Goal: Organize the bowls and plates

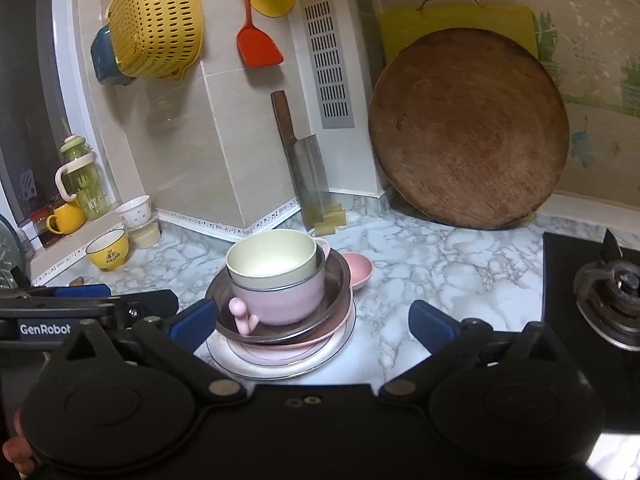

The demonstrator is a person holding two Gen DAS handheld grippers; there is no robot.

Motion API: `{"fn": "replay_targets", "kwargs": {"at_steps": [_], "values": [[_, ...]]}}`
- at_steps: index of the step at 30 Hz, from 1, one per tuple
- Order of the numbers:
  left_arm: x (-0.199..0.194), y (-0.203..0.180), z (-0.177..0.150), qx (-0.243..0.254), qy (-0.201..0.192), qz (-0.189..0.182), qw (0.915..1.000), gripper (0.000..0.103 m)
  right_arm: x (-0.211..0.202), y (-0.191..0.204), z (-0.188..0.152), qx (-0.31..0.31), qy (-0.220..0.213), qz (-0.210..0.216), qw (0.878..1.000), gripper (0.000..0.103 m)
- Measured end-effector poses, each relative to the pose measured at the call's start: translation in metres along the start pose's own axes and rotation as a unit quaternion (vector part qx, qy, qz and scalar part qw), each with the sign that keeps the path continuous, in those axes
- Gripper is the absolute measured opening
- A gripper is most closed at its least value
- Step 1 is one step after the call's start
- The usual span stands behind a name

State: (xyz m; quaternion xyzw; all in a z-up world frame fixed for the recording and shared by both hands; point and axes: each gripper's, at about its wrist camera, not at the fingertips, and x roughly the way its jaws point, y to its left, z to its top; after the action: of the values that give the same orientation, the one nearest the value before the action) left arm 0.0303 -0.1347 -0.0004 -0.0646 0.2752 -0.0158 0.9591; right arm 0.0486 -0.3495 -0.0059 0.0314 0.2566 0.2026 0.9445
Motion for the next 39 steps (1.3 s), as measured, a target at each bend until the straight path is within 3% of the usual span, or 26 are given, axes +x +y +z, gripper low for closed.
{"fn": "replay_targets", "kwargs": {"at_steps": [39], "values": [[-0.0040, 0.0075, -0.0004, -0.020, 0.005, 0.015, 0.9997, 0.103, 0.0038, 0.0097, 0.0015, 0.009, 0.002, 0.018, 1.000, 0.103]]}}
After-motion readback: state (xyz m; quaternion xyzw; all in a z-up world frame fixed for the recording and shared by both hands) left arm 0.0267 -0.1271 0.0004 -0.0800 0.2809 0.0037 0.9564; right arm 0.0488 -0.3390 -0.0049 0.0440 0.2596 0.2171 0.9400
